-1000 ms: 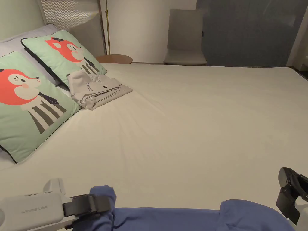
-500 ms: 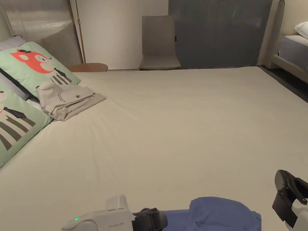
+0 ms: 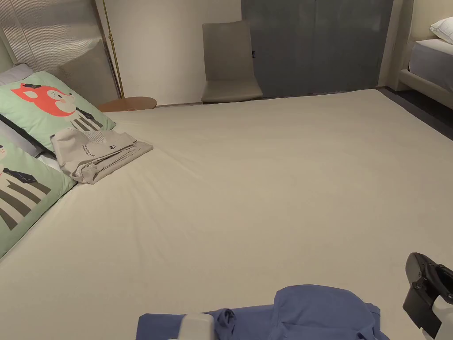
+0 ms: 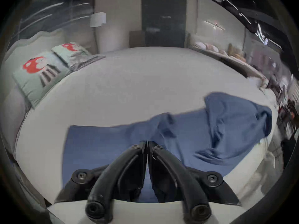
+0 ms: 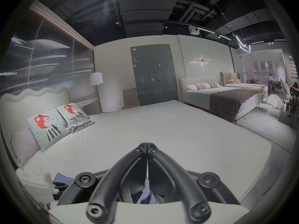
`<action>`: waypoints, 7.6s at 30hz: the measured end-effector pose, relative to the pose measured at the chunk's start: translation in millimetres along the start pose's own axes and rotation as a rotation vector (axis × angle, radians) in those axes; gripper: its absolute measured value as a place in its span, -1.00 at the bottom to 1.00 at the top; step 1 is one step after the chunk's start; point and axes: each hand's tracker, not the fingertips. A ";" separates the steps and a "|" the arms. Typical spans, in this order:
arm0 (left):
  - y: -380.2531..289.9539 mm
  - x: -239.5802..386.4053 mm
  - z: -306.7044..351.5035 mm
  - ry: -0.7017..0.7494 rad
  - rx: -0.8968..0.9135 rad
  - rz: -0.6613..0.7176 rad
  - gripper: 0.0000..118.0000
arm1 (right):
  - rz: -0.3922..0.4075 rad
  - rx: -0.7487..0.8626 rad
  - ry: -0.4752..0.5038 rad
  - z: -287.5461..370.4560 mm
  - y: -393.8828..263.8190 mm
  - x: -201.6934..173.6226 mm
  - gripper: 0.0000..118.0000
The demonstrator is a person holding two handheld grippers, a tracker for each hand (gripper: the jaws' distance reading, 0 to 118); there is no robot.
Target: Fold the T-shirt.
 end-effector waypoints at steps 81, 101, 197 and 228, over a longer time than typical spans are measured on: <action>66.3 -8.1 -1.2 -0.536 -0.156 0.291 0.85 | -0.045 0.017 0.006 22.5 6.4 7.0 -0.99; 19.1 103.6 -12.2 -0.011 0.090 -0.129 -0.98 | -0.089 -0.007 0.001 17.6 -6.1 21.6 -0.99; 37.3 -299.1 116.5 -0.018 0.106 0.499 -0.99 | 0.057 -0.439 0.332 -100.4 -19.2 -135.0 -0.99; 146.4 -60.4 181.1 0.281 0.847 0.097 -0.99 | 0.245 0.315 0.037 -17.6 109.1 -59.7 -0.99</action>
